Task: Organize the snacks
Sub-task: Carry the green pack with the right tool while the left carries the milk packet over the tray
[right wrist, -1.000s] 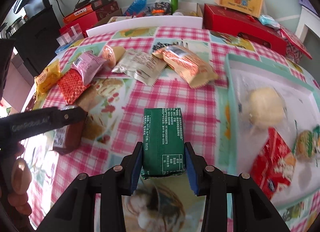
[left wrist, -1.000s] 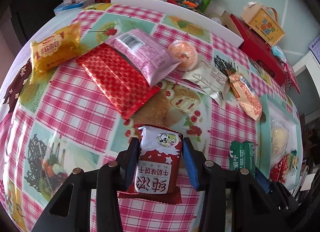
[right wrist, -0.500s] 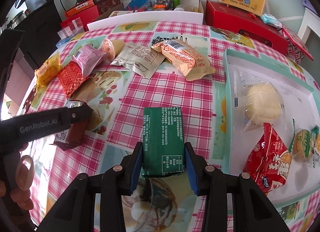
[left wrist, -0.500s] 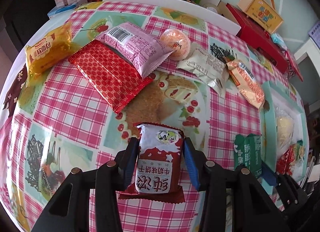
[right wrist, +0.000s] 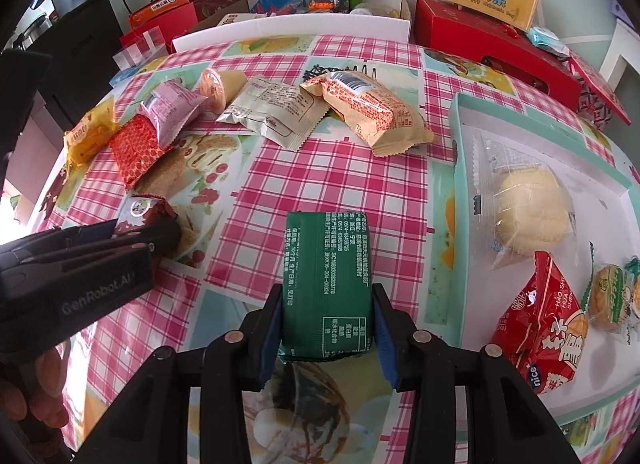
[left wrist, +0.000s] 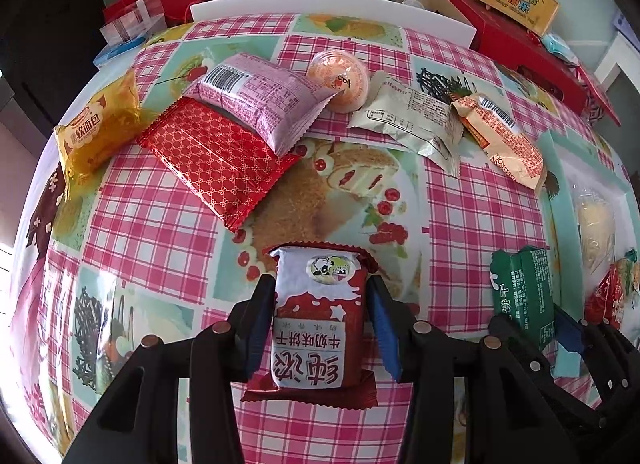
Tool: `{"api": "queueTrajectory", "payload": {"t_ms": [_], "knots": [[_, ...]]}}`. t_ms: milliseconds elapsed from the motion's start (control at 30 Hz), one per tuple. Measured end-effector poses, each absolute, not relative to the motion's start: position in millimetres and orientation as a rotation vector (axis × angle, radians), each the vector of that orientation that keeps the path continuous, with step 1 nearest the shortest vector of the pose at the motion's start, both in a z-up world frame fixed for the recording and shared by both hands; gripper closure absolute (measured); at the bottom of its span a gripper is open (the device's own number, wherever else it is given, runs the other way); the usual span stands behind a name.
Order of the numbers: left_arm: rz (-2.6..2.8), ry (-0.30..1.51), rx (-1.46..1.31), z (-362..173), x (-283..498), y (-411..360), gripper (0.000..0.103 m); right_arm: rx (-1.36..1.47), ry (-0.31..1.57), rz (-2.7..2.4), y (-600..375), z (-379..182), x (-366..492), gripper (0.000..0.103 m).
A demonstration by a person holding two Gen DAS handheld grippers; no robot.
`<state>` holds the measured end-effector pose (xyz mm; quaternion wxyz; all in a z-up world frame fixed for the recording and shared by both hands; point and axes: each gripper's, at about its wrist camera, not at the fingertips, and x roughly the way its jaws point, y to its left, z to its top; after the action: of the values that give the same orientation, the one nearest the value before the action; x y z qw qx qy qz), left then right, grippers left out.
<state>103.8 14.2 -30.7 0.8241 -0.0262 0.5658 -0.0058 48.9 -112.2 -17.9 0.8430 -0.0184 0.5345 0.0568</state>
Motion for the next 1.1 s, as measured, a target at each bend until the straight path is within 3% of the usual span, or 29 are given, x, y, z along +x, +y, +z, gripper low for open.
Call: {"api": "queueTrajectory", "payload": {"t_ms": [33, 700, 1100], "knots": [[-0.009, 1.200, -0.054, -30.3, 104.3, 14.7, 0.062, -0.042, 1.128, 0.119, -111.8, -18.0, 48.9, 0.059], [0.009, 1.138, -0.108, -1.0, 89.8, 33.6, 0.062, -0.038, 1.099, 0.101, -116.2, -12.5, 48.1, 0.060], [-0.014, 1.029, -0.127, 41.4, 73.3, 32.3, 0.062, 0.006, 0.943, 0.105, -127.8, 33.7, 34.6, 0.060]]}}
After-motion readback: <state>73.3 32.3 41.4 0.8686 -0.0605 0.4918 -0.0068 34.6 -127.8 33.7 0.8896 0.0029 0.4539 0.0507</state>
